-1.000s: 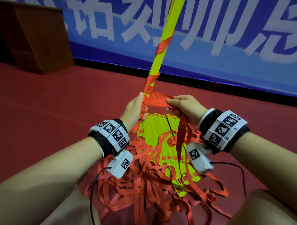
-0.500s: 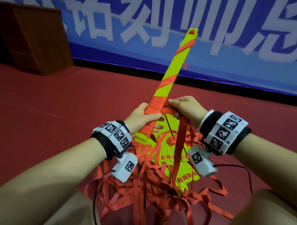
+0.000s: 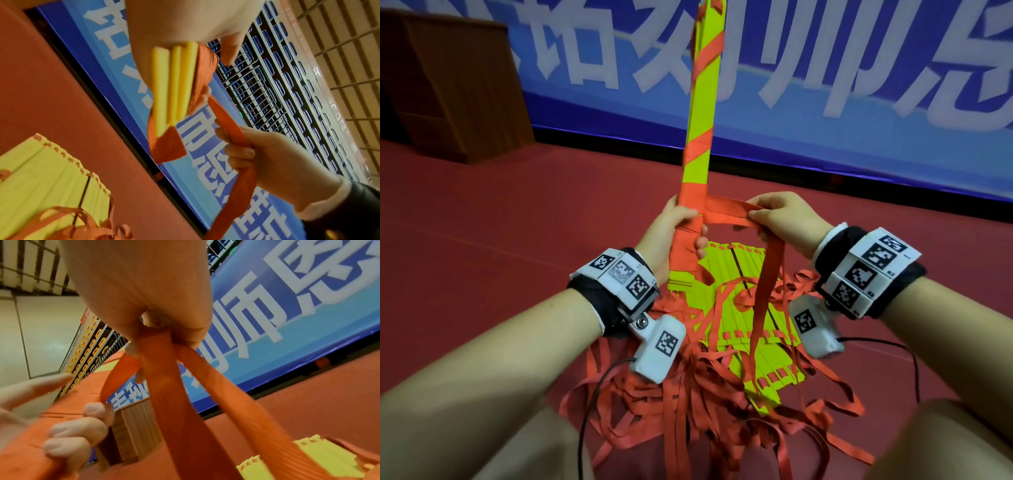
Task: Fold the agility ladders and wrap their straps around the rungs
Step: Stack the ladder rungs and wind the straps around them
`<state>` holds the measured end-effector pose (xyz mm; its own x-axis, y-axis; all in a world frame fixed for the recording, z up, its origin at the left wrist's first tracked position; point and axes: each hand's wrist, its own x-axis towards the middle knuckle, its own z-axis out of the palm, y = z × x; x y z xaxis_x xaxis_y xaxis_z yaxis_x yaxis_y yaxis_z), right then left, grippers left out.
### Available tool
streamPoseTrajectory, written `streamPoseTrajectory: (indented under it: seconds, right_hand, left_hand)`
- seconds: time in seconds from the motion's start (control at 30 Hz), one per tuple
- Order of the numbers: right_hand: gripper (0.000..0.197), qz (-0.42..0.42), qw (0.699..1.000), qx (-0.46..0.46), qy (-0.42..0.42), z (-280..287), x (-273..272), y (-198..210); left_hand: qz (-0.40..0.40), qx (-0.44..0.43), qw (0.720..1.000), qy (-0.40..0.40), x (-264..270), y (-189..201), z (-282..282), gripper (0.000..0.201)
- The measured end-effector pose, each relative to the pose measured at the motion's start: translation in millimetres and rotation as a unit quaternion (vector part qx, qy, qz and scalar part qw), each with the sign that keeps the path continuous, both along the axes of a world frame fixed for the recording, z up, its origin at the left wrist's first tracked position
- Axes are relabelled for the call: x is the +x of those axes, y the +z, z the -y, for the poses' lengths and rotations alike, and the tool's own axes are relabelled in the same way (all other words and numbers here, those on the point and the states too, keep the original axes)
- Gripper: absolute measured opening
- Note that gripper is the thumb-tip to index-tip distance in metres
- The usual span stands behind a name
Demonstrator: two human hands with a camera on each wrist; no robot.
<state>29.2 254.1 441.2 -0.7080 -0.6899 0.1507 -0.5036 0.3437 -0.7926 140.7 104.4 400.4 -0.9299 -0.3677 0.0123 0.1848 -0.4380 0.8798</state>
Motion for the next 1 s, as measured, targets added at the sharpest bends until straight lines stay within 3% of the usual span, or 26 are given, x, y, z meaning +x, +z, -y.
streamPoseTrajectory:
  seconds: [0.03, 0.1, 0.17, 0.33, 0.5, 0.6, 0.8, 0.93, 1.0]
  right_hand:
    - [0.035, -0.012, 1.0, 0.009, 0.0, -1.7, -1.5, -0.4]
    - [0.036, -0.022, 1.0, 0.019, 0.001, -4.4, -4.0, -3.4]
    - [0.036, -0.011, 1.0, 0.013, 0.011, -6.2, -4.9, -7.5]
    - [0.038, 0.031, 0.998, -0.061, 0.011, -5.0, 1.6, -10.8]
    - [0.029, 0.061, 0.993, -0.081, 0.058, 0.5, 15.3, -3.7]
    - [0.03, 0.083, 0.991, -0.085, 0.068, 2.9, 19.6, 0.1]
    - [0.028, 0.105, 0.989, -0.086, 0.06, 5.5, 12.4, -8.2]
    - [0.028, 0.117, 0.986, -0.099, 0.069, 4.5, 12.0, -7.9]
    - [0.029, 0.126, 0.983, -0.112, 0.073, 5.9, 13.5, -5.2]
  left_hand:
    - [0.017, 0.008, 1.0, 0.014, -0.2, 1.6, 2.3, 0.015]
    - [0.045, -0.018, 0.998, 0.051, -2.2, 0.4, 9.1, 0.037]
    - [0.056, -0.044, 0.994, 0.081, -3.1, -1.3, 15.4, 0.047]
    - [0.034, -0.102, 0.987, 0.122, -0.4, -11.6, 27.4, 0.028]
    - [0.035, -0.197, 0.971, 0.133, 2.8, -14.1, 25.1, 0.041]
    - [0.053, -0.242, 0.964, 0.096, 4.0, -16.2, 22.0, 0.021]
    - [0.074, -0.206, 0.976, 0.02, 5.1, -21.9, 18.2, 0.03]
    - [0.023, -0.158, 0.986, 0.038, 3.8, -13.5, 14.8, 0.038]
    - [0.008, -0.144, 0.988, 0.048, 1.5, -9.2, 14.1, 0.033]
